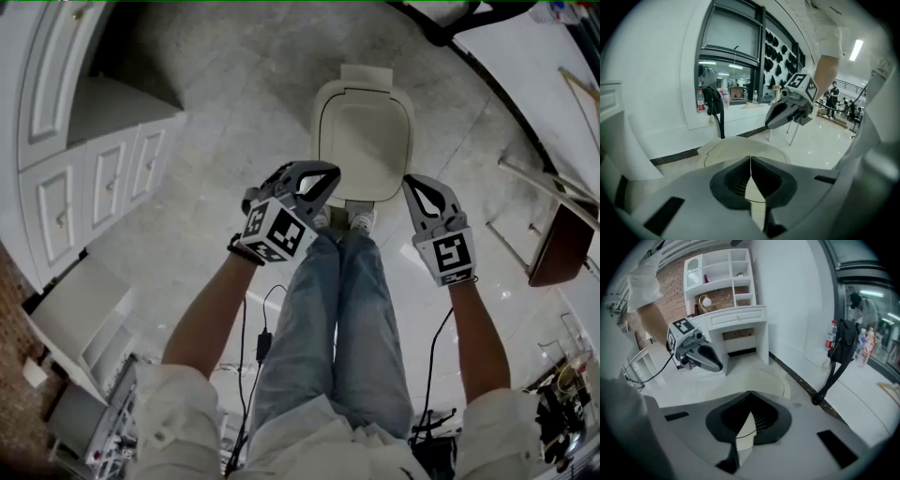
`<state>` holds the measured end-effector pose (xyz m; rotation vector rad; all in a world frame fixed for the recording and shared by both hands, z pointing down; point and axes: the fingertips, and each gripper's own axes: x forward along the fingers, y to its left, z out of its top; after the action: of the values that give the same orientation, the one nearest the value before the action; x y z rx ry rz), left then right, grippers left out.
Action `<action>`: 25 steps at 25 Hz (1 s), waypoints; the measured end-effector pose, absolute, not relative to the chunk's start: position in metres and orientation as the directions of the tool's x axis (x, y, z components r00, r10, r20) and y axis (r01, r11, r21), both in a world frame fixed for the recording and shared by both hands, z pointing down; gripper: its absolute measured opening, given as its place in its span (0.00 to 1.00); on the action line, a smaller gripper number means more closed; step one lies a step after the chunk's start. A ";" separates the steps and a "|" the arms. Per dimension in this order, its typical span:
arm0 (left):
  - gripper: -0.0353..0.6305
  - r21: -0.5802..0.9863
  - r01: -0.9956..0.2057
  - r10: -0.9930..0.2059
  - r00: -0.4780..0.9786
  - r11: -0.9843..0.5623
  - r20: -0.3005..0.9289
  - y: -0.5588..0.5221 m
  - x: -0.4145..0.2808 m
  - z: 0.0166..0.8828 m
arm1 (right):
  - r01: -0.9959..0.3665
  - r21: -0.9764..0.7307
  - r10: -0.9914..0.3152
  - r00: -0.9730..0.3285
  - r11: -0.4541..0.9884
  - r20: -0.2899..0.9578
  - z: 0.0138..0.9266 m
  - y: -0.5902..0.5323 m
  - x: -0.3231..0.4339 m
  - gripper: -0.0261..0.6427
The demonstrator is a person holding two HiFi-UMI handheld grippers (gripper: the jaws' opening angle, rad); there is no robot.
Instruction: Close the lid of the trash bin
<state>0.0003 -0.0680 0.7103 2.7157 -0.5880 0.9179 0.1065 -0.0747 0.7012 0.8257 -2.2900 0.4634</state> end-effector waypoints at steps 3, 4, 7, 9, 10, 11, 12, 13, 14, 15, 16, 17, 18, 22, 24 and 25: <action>0.09 0.083 -0.492 -0.354 0.723 -0.866 0.593 -0.070 -0.001 0.675 | -0.737 -0.130 -0.516 -0.577 0.664 0.633 0.659 -0.086 0.110 0.07; 0.09 0.094 -0.513 -0.373 0.726 -0.853 0.578 -0.072 -0.003 0.661 | -0.755 -0.139 -0.539 -0.571 0.641 0.619 0.645 -0.089 0.110 0.07; 0.09 0.111 -0.567 -0.432 0.727 -0.816 0.534 -0.081 -0.009 0.613 | -0.797 -0.171 -0.597 -0.557 0.579 0.578 0.597 -0.097 0.112 0.07; 0.09 0.120 -0.595 -0.463 0.723 -0.795 0.513 -0.082 -0.012 0.576 | -0.820 -0.204 -0.638 -0.550 0.535 0.539 0.556 -0.098 0.114 0.07; 0.09 0.129 -0.607 -0.477 0.723 -0.784 0.500 -0.081 -0.012 0.556 | -0.827 -0.214 -0.657 -0.547 0.520 0.519 0.533 -0.097 0.115 0.07; 0.09 0.139 -0.619 -0.491 0.723 -0.773 0.486 -0.079 -0.013 0.536 | -0.832 -0.217 -0.671 -0.544 0.511 0.504 0.510 -0.095 0.117 0.07; 0.09 0.146 -0.630 -0.507 0.722 -0.763 0.471 -0.079 -0.015 0.515 | -0.836 -0.217 -0.682 -0.540 0.505 0.494 0.490 -0.093 0.120 0.07; 0.09 0.148 -0.641 -0.525 0.721 -0.753 0.452 -0.081 -0.018 0.495 | -0.840 -0.217 -0.693 -0.534 0.497 0.483 0.472 -0.093 0.123 0.07; 0.09 0.147 -0.651 -0.545 0.720 -0.745 0.429 -0.085 -0.021 0.474 | -0.847 -0.217 -0.709 -0.527 0.486 0.468 0.453 -0.095 0.126 0.07; 0.09 0.144 -0.662 -0.567 0.718 -0.736 0.404 -0.090 -0.024 0.453 | -0.854 -0.216 -0.730 -0.517 0.473 0.447 0.432 -0.099 0.129 0.07; 0.09 0.141 -0.673 -0.587 0.713 -0.726 0.382 -0.093 -0.028 0.433 | -0.861 -0.215 -0.751 -0.507 0.460 0.424 0.411 -0.103 0.132 0.07; 0.09 0.139 -0.686 -0.606 0.706 -0.714 0.368 -0.092 -0.031 0.413 | -0.868 -0.215 -0.769 -0.497 0.448 0.402 0.388 -0.104 0.136 0.07; 0.09 0.135 -0.697 -0.621 0.697 -0.705 0.357 -0.090 -0.035 0.392 | -0.873 -0.214 -0.786 -0.487 0.438 0.382 0.366 -0.103 0.140 0.07; 0.09 0.110 -0.727 -0.678 0.676 -0.678 0.289 -0.078 -0.046 0.308 | -0.888 -0.210 -0.836 -0.458 0.410 0.302 0.280 -0.088 0.154 0.07; 0.09 0.112 -0.744 -0.706 0.662 -0.658 0.252 -0.068 -0.050 0.270 | -0.893 -0.203 -0.855 -0.446 0.402 0.264 0.242 -0.078 0.161 0.07; 0.09 0.115 -0.753 -0.719 0.654 -0.648 0.235 -0.064 -0.051 0.253 | -0.896 -0.196 -0.864 -0.439 0.399 0.245 0.224 -0.073 0.165 0.07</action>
<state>-0.0515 -0.0640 0.2527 2.6690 -1.2028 0.2493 0.1648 -0.0732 0.2242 1.6030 -2.5396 0.4574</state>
